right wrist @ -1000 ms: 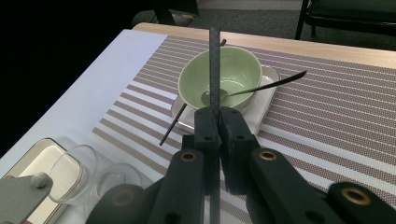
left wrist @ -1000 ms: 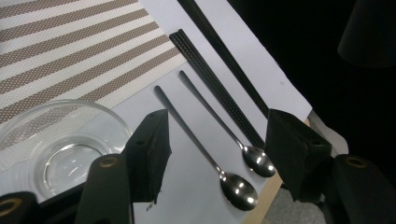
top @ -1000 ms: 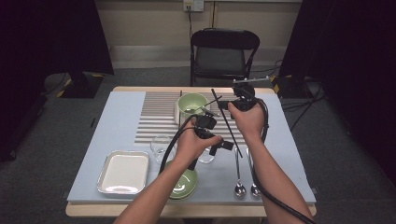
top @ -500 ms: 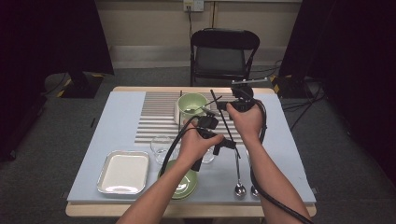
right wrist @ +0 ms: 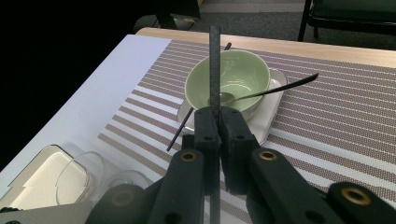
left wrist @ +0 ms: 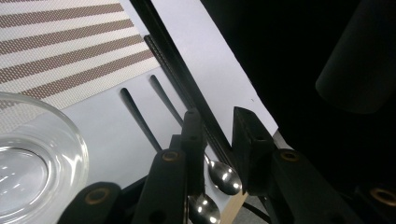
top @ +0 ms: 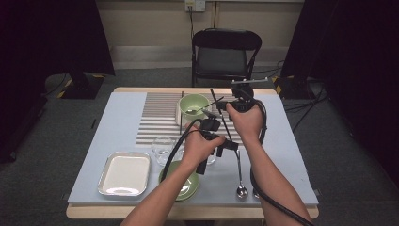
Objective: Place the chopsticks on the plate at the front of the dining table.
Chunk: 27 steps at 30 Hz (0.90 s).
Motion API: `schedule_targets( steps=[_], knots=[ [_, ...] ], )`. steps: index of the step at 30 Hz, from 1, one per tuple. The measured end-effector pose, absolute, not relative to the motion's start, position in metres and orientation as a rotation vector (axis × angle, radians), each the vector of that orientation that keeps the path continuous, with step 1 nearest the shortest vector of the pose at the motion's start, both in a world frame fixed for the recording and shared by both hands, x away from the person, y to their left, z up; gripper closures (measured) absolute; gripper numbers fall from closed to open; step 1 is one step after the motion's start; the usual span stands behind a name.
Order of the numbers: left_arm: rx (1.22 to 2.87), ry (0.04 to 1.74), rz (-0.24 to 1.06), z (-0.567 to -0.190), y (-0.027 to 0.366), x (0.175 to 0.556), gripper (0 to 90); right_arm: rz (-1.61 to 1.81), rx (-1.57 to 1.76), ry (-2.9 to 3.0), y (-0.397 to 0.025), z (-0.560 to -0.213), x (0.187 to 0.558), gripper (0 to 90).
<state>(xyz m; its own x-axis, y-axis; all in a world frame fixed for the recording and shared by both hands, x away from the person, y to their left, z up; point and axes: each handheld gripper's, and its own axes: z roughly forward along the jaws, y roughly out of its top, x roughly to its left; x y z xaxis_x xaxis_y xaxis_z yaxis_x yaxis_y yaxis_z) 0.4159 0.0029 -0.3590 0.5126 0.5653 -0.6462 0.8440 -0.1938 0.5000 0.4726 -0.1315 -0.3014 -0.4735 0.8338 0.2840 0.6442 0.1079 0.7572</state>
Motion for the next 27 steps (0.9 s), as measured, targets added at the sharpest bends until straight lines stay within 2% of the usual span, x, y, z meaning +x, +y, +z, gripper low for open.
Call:
schedule_targets(
  steps=[4,15,24,27],
  knots=[
    [1.859,1.189,-0.453,-0.360,0.006,0.419,77.6,1.328,1.527,2.142,-0.135,-0.303,0.474,86.6],
    [1.859,1.249,-0.450,-0.362,0.007,0.421,80.7,1.347,1.539,2.112,-0.138,-0.303,0.474,86.5],
    [1.904,1.297,-0.390,-0.356,0.028,0.425,87.0,1.381,1.497,2.089,-0.150,-0.293,0.473,80.7],
    [1.920,1.298,-0.366,-0.354,0.031,0.423,87.0,1.388,1.498,2.094,-0.154,-0.294,0.474,82.0]
  ],
)
